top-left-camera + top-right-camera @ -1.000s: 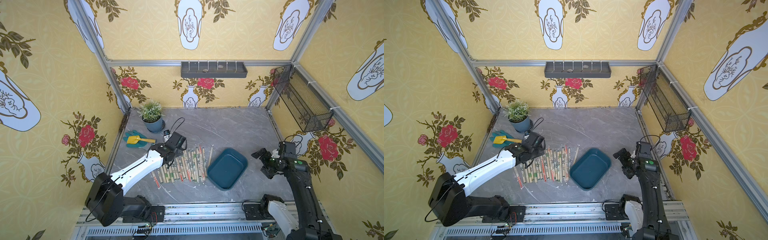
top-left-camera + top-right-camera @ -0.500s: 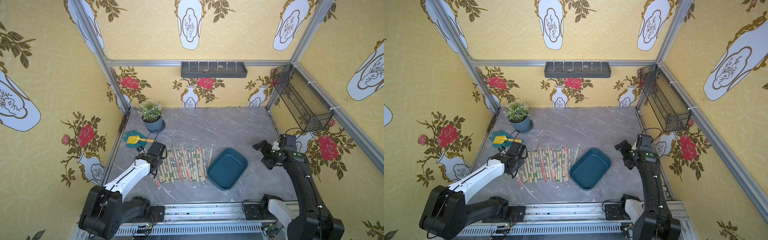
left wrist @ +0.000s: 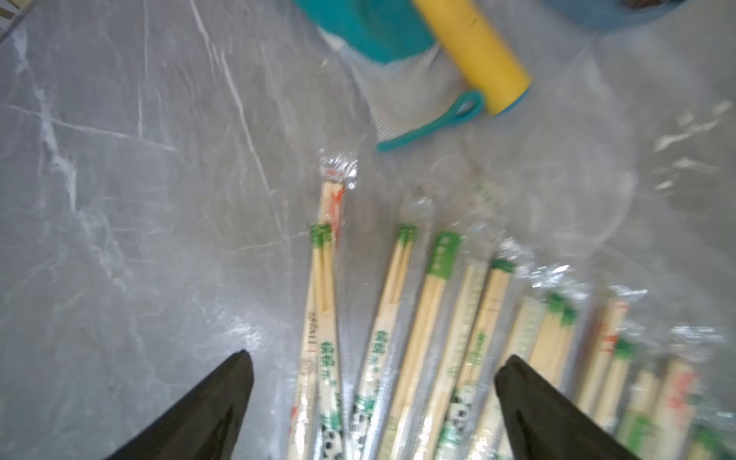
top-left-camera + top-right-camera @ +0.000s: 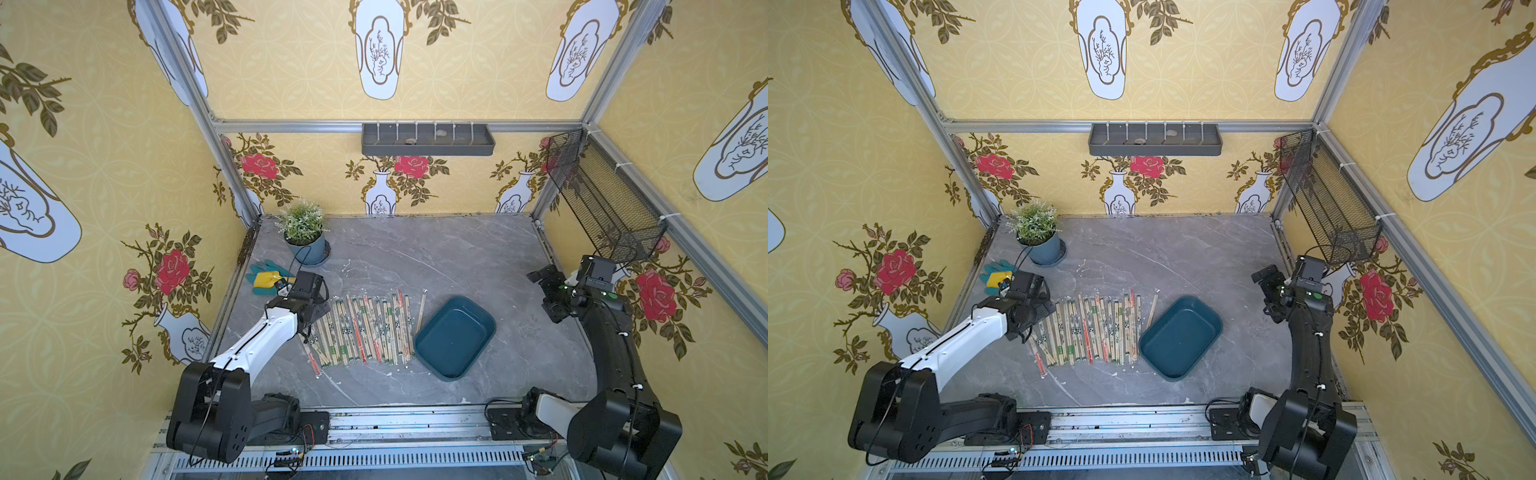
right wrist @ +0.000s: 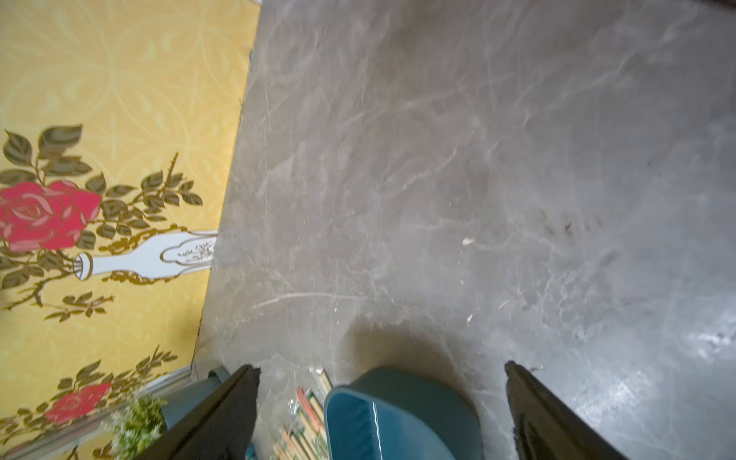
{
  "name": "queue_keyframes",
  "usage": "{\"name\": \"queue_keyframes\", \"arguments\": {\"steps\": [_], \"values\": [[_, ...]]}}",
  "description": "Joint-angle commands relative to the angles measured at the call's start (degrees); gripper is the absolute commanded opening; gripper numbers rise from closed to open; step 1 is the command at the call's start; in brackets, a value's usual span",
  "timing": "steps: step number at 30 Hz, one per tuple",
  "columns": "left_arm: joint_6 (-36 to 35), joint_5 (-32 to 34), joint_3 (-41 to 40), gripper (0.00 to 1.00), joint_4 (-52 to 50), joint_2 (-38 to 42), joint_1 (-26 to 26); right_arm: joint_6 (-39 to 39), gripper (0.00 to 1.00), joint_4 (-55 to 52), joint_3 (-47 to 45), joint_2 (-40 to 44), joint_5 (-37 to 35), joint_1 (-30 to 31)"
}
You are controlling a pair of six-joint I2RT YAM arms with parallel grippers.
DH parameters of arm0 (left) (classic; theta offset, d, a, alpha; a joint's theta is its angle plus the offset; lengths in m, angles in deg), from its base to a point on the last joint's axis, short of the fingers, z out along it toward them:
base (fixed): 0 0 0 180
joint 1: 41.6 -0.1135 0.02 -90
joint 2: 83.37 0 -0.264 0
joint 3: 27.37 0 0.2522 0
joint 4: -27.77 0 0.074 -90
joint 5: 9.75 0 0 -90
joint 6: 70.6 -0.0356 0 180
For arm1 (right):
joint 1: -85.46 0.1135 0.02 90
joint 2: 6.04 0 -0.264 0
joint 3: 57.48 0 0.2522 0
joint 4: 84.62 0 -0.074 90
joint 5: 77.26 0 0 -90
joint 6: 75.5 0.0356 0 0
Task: Take the paired disposable chopsticks out of the storage box
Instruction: Place the paired disposable chopsticks at the center of the board, then reset both arms
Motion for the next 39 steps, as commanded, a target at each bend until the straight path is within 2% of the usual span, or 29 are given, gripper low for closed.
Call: {"name": "queue_keyframes", "arguments": {"steps": [1,3,5,7,8,10,12,13,18,21,22,23,24,25,26,27,28,29,32,34,39], "values": [[-6.3,1.1,4.3,1.00,-3.4,3.7,0.0,-2.7,0.98,4.1,2.7,-1.3,-8.8,-0.9],[-11.2,5.0,6.7,1.00,-2.1,6.7,0.0,-5.1,0.97,9.9,1.4,-1.0,-14.8,-0.9],[-20.2,9.8,6.3,1.00,3.2,9.5,0.0,-5.3,0.98,16.5,-1.5,-0.7,-20.8,-0.7],[-32.2,12.1,0.4,1.00,19.2,13.8,0.0,-8.4,0.98,26.5,-6.9,-1.2,-24.2,0.1],[-38.6,13.2,-3.9,1.00,28.2,15.8,0.0,-12.5,0.98,31.7,-9.5,-1.8,-24.0,0.7],[-49.1,15.1,-13.8,1.00,47.4,19.5,-0.9,-18.7,0.98,40.8,-14.9,-4.2,-28.2,3.9],[-54.3,13.8,-20.6,1.00,58.8,21.4,-3.5,-22.6,0.98,46.8,-18.0,-8.3,-30.4,6.4],[-55.5,12.5,-22.5,1.00,60.6,21.8,-4.6,-22.5,0.98,46.8,-18.8,-9.9,-31.6,7.2],[-55.6,8.1,-29.7,1.00,68.6,17.8,-7.3,-28.5,0.98,66.3,-31.6,-13.1,-37.1,13.3],[-53.0,5.2,-29.6,1.00,68.4,12.8,-7.5,-33.9,0.98,85.5,-40.8,-13.9,-34.4,15.3],[-52.7,1.9,-30.9,1.00,71.8,10.5,-8.3,-35.4,0.98,89.3,-41.6,-14.5,-33.7,16.1],[-53.1,0.7,-31.5,1.00,75.0,7.3,-8.4,-35.8,0.98,86.9,-41.1,-14.3,-31.1,16.7],[-53.8,0.4,-31.9,1.00,77.8,4.8,-8.3,-35.8,0.98,90.0,-42.7,-15.0,-29.3,15.9],[-53.5,-1.7,-31.9,1.00,79.5,2.7,-9.1,-35.0,0.97,97.5,-45.8,-16.9,-27.1,13.5],[-53.4,-4.3,-32.3,1.00,82.5,0.0,-10.2,-35.3,0.97,100.3,-45.8,-18.0,-27.3,13.2],[-52.6,-6.4,-32.4,1.00,84.2,-1.3,-11.6,-34.6,0.97,93.4,-43.8,-16.4,-28.5,14.4],[-51.4,-10.2,-33.2,1.00,84.2,-1.6,-14.0,-34.7,0.97,95.2,-44.7,-16.7,-27.8,14.1],[-51.1,-11.2,-33.3,1.00,84.7,-2.0,-14.8,-35.4,0.97,98.3,-45.1,-17.8,-28.4,14.5],[-51.1,-12.1,-33.4,1.00,85.2,-2.2,-15.2,-34.8,0.98,95.4,-45.2,-15.8,-28.4,14.6],[-51.1,-12.2,-33.6,1.00,85.6,-2.2,-15.2,-35.3,0.98,98.4,-45.6,-17.1,-28.8,14.8],[-51.2,-12.1,-33.7,1.00,85.9,-2.3,-15.2,-34.9,0.98,95.8,-44.0,-18.0,-27.6,14.5]]}}
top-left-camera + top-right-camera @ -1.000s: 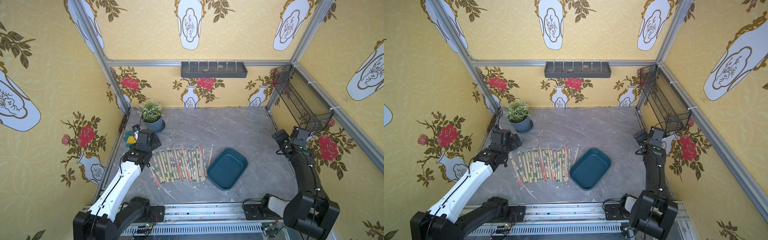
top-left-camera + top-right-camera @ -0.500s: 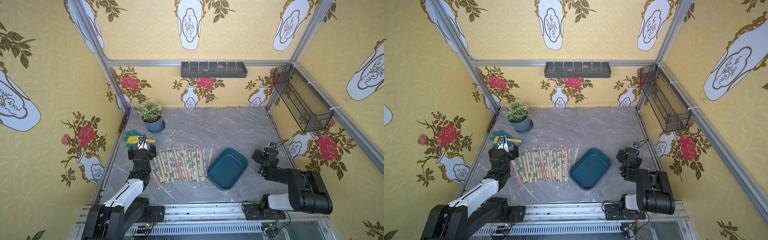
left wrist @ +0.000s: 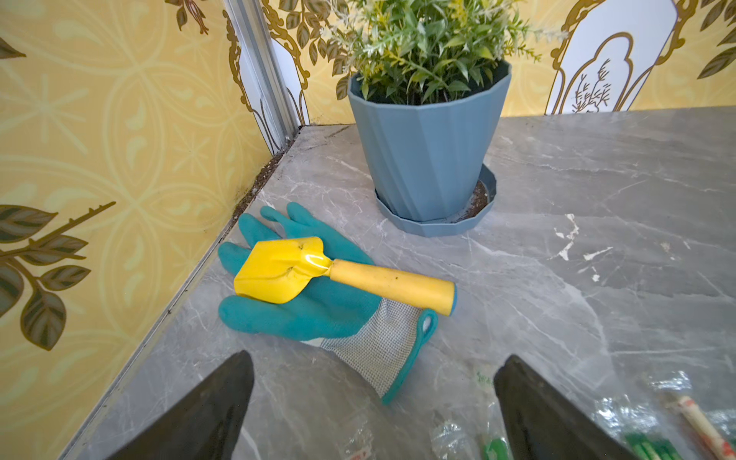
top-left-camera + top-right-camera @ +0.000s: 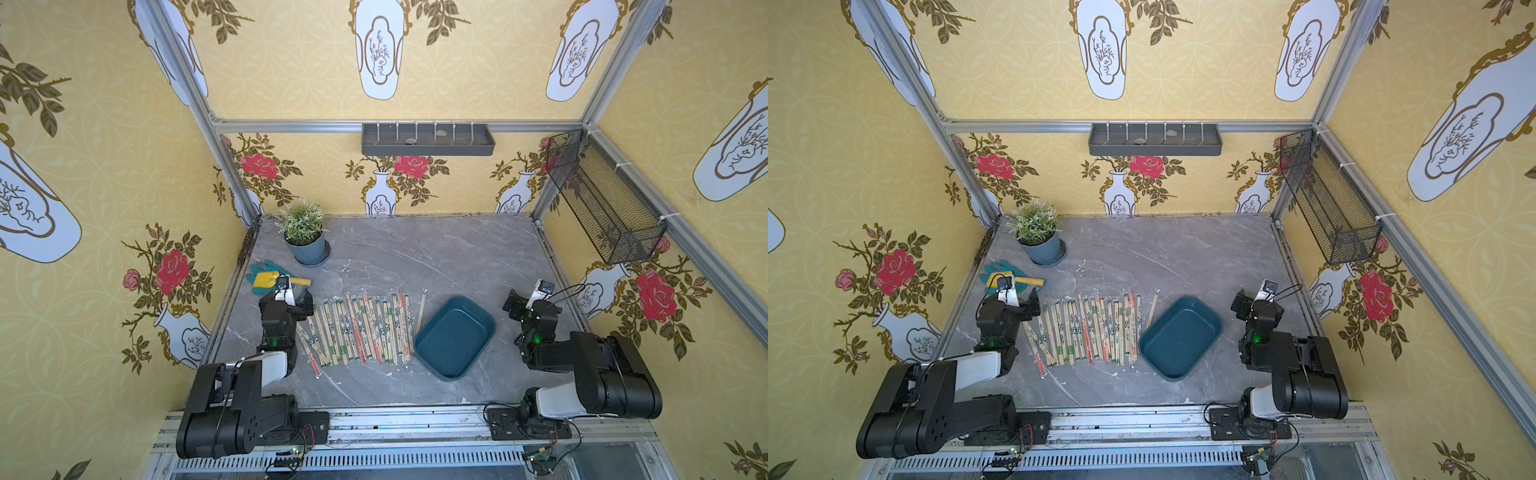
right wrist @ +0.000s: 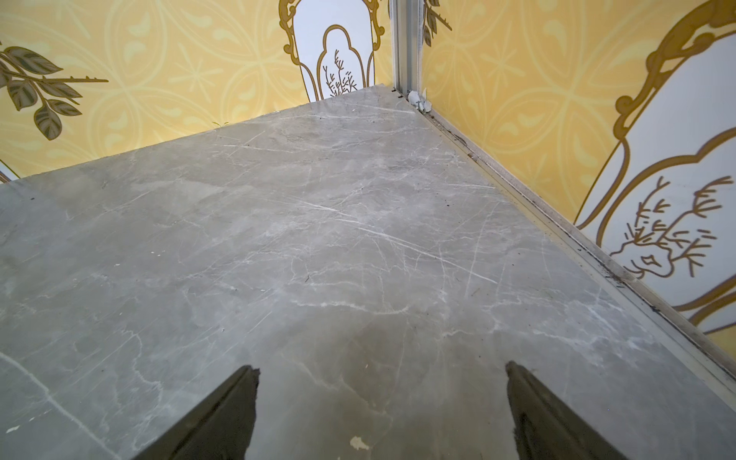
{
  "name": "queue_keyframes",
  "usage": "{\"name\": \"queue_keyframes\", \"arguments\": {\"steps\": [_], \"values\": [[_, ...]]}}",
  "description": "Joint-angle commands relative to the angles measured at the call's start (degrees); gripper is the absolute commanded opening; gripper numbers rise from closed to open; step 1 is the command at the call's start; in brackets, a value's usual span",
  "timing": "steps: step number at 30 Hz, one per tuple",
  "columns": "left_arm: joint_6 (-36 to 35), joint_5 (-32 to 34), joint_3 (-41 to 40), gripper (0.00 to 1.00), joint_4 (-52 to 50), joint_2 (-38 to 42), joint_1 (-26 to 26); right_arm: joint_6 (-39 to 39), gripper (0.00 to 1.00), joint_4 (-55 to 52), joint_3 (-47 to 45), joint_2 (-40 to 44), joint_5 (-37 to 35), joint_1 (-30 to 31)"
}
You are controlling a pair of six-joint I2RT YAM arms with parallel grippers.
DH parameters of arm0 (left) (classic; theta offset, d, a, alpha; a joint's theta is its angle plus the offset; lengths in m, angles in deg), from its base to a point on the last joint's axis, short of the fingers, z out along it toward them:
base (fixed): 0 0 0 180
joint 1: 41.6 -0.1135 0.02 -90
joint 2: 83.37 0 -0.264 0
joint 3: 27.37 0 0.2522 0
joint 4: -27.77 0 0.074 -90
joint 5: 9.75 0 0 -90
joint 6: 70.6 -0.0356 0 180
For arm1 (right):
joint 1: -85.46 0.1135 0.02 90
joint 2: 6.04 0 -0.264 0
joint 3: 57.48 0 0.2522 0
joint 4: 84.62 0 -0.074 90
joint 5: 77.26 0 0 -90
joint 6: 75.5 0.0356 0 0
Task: Take the paired disposable chopsticks out of the storage box
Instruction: Reset both arms
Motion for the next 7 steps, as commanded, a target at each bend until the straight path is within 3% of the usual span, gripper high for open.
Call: {"name": "queue_keyframes", "arguments": {"steps": [1,7], "values": [[0.5,-1.6,-0.3,1.00,2.8,-0.3,-0.1,-0.3,0.98,2.2,0.9,-0.8,1.2,-0.5],[0.4,-1.5,-0.8,1.00,3.1,0.4,-0.1,-0.9,0.98,3.9,-0.7,0.6,1.3,-0.4]]}}
